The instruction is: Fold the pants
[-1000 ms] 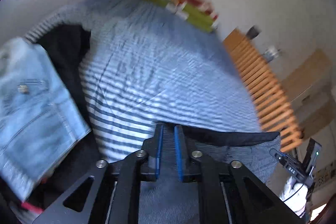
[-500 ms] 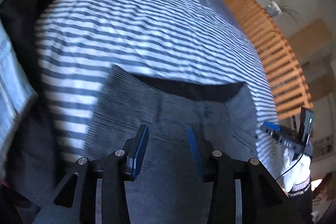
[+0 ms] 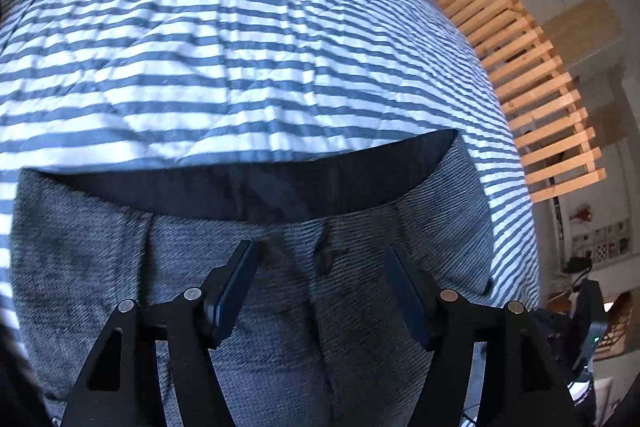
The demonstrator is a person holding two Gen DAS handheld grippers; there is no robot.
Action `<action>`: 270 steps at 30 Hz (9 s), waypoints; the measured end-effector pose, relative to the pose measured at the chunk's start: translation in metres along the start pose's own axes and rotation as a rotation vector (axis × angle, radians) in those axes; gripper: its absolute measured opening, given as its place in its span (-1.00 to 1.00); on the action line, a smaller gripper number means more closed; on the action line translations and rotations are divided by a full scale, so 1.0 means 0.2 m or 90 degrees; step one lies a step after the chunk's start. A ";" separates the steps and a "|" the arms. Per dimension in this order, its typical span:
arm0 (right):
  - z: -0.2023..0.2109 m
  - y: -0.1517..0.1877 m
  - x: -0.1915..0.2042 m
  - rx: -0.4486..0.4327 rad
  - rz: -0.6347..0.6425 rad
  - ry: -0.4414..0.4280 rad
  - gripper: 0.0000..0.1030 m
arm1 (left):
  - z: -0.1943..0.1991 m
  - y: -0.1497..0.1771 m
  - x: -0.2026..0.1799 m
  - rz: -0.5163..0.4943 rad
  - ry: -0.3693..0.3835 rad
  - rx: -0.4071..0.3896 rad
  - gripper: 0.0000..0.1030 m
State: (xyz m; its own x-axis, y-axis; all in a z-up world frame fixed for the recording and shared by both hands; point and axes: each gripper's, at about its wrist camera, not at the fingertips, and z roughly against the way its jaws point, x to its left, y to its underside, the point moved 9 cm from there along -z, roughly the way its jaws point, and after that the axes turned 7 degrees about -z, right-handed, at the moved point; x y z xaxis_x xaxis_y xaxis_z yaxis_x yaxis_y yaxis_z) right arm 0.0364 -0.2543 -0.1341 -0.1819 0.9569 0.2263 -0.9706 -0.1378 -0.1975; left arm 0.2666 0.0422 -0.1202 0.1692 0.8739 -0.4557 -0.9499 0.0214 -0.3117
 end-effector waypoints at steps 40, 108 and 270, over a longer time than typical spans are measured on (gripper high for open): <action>0.10 -0.70 -0.01 -0.109 0.042 0.063 -0.01 | 0.53 -0.01 0.41 0.005 -0.153 -0.145 0.58; 0.26 0.63 0.95 -0.074 0.135 -0.034 -1.00 | 0.92 1.76 0.02 -0.064 -0.114 -0.034 -0.89; -0.08 0.76 0.68 0.036 0.029 -0.185 -0.52 | 0.35 1.48 -0.55 -0.124 -0.054 0.008 -0.12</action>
State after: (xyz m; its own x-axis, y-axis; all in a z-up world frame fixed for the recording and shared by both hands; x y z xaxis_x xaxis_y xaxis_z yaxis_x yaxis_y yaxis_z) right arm -0.1329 -0.1415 -0.1494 -0.2557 0.8372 0.4834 -0.9660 -0.2012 -0.1625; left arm -0.0514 -0.0129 -0.1042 0.3277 0.8906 -0.3153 -0.9048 0.1998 -0.3762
